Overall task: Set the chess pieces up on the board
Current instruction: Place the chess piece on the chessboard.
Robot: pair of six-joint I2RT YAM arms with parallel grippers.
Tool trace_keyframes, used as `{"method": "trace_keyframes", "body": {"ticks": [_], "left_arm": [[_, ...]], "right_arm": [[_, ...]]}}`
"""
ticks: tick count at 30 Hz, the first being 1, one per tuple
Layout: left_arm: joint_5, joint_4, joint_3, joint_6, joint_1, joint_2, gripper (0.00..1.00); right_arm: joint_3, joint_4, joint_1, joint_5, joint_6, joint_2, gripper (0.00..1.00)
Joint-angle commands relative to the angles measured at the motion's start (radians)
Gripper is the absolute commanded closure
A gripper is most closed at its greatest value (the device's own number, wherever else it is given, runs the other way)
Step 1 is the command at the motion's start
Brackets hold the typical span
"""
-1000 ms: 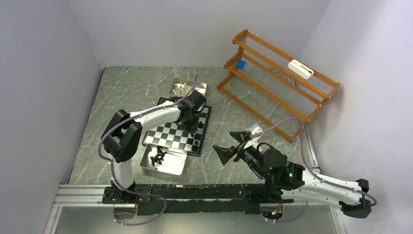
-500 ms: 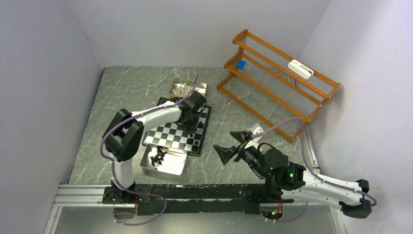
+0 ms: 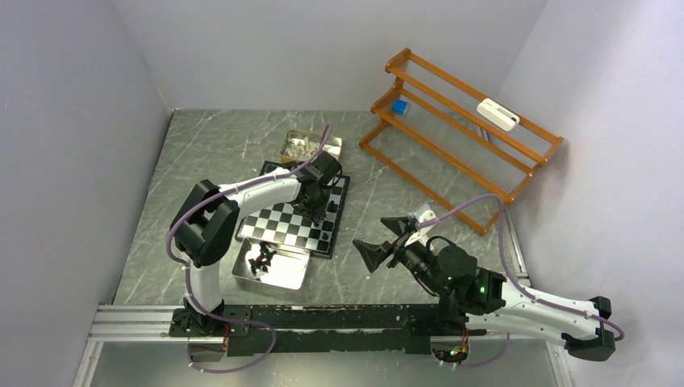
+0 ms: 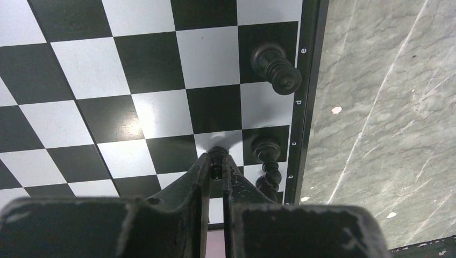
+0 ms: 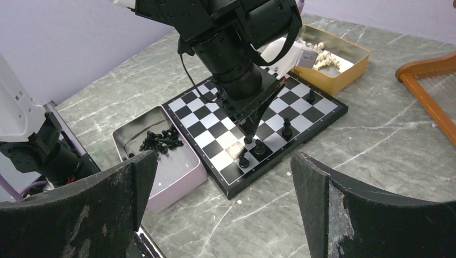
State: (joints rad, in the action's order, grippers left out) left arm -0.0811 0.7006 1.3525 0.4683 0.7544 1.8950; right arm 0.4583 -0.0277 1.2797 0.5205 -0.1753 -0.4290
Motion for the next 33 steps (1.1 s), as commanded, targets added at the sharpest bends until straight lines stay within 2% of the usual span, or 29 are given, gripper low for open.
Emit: {"method": "trace_keyframes", "body": {"ticks": [1, 21, 33], "left_arm": [[0.000, -0.021, -0.018, 0.006, -0.005, 0.004, 0.84], [-0.001, -0.003, 0.007, 0.003, -0.005, -0.062, 0.65], [-0.071, 0.094, -0.047, 0.039, -0.005, -0.223, 0.64]], "right_arm": [[0.017, 0.022, 0.004, 0.005, 0.008, 0.004, 0.00], [0.018, 0.015, 0.004, -0.001, 0.004, 0.003, 0.00], [0.030, 0.006, 0.004, -0.013, -0.005, -0.004, 0.00]]}}
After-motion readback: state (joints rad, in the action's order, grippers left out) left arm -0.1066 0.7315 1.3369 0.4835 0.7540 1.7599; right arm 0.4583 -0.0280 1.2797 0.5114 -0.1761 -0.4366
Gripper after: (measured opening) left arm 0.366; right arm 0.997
